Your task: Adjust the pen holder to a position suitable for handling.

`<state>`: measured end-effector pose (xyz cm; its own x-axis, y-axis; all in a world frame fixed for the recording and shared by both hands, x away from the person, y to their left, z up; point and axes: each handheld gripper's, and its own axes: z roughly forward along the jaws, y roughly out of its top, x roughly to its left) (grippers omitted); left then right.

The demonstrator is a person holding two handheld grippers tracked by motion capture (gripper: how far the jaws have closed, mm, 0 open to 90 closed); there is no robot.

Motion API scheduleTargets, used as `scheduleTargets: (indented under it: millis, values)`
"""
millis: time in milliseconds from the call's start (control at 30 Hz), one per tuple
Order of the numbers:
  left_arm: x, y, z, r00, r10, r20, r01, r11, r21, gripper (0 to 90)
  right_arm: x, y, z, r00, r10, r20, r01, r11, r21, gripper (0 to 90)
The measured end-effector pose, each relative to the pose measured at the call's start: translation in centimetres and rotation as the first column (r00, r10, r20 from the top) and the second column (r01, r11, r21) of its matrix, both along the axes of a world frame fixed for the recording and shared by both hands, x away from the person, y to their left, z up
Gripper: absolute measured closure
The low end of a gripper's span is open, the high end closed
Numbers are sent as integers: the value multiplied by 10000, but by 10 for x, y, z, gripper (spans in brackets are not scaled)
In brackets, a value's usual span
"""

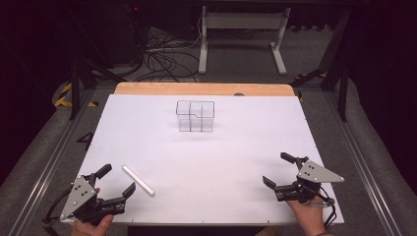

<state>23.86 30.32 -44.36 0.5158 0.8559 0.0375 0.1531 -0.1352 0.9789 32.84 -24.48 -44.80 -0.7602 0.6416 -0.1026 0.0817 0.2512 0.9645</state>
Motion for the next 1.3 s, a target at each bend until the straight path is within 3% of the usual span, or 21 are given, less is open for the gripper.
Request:
scheduleTargets:
  millis: [433, 767, 900, 1067, 1300]
  values:
    - [-2, -1, 1, 9999, 93, 121, -95, 9998, 169, 71, -4, 0, 3, 9999, 121, 116, -124, 9995, 283, 21]
    - [-2, -2, 1, 9999, 110, 118, -113, 9997, 236, 72, -2, 3, 9, 9995, 323, 18, -324, 9993, 211, 30]
    - [-2, -3, 1, 9999, 108, 130, -112, 9995, 307, 72, 5, 8, 16, 9987, 492, -135, -493, 9988, -22, 32]
    - [-2, -3, 0, 9999, 115, 104, -119, 9992, 370, 73, 18, 17, 26, 9950, 919, -382, -917, 9958, 78, 38]
    - [-2, -3, 0, 9998, 132, 119, -135, 9994, 317, 76, 32, 32, 43, 9919, 1261, -179, -1263, 9919, -132, 43]
